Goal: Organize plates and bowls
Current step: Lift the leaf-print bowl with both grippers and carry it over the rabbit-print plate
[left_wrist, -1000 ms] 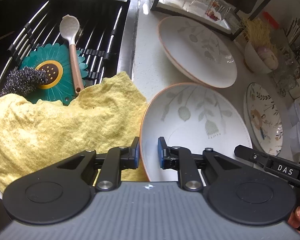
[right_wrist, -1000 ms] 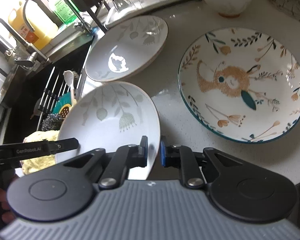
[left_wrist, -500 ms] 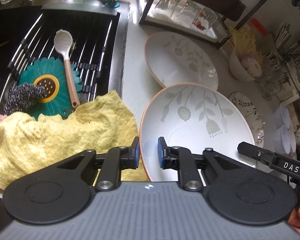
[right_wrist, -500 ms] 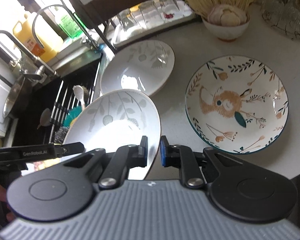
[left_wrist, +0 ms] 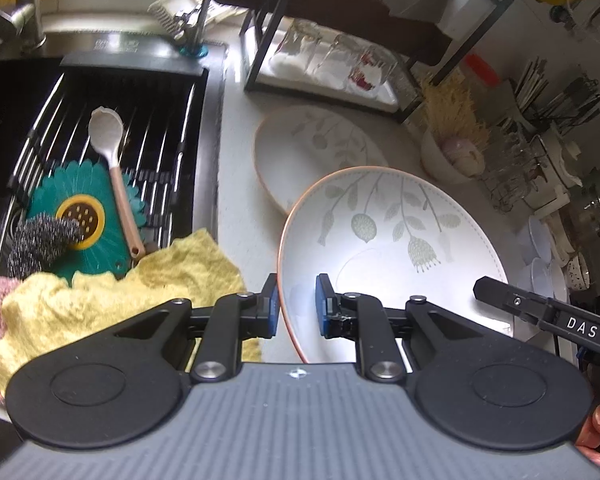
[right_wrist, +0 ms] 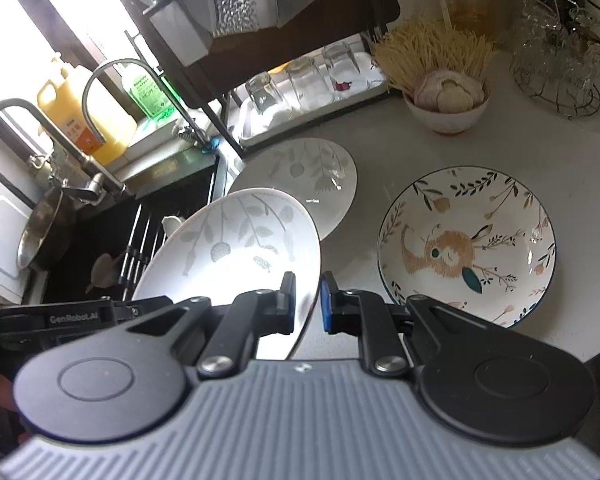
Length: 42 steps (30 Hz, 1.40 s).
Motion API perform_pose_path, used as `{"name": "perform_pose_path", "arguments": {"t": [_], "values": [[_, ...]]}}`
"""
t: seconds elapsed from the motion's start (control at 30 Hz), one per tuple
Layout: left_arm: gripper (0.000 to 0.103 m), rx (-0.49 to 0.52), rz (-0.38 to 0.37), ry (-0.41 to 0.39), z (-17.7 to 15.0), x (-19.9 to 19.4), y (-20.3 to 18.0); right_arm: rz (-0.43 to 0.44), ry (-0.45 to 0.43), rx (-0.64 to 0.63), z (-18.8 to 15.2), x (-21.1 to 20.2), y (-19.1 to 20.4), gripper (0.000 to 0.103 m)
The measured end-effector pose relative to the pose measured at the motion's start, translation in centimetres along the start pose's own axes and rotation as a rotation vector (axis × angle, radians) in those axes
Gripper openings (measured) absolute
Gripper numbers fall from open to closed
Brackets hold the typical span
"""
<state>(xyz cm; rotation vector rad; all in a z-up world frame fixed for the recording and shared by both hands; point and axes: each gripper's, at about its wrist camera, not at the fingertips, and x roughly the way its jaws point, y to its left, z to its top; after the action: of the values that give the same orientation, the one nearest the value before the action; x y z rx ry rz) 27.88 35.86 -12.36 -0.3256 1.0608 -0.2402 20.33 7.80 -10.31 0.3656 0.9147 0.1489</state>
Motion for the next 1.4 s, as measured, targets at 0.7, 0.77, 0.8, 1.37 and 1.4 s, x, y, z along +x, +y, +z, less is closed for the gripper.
{"name": "perform_pose_path", "arguments": {"t": [0.7,0.77,0.8,1.37,1.4], "values": [[0.021,0.107,-0.092,-0.015,2.2,2.9,-7.7,-0.076,-0.138,0.052,1.0,-4.4,-4.9,0.016],[0.021,0.141,-0.102,-0.004,2.1,3.8,-8.7,-0.100,-0.150,0.070,0.8,-5.0,-5.8,0.016],[0.021,0.158,-0.111,0.013,2.0,4.3,-9.3,-0.110,-0.159,0.088,0.7,-5.2,-6.2,0.016],[0.022,0.193,-0.121,0.154,0.6,11.0,-12.7,-0.188,-0.086,0.146,-0.4,-3.2,-12.0,0.016],[0.022,0.186,-0.112,0.153,0.6,11.2,-12.7,-0.187,-0.067,0.134,-0.4,-2.8,-12.4,0.016]]}}
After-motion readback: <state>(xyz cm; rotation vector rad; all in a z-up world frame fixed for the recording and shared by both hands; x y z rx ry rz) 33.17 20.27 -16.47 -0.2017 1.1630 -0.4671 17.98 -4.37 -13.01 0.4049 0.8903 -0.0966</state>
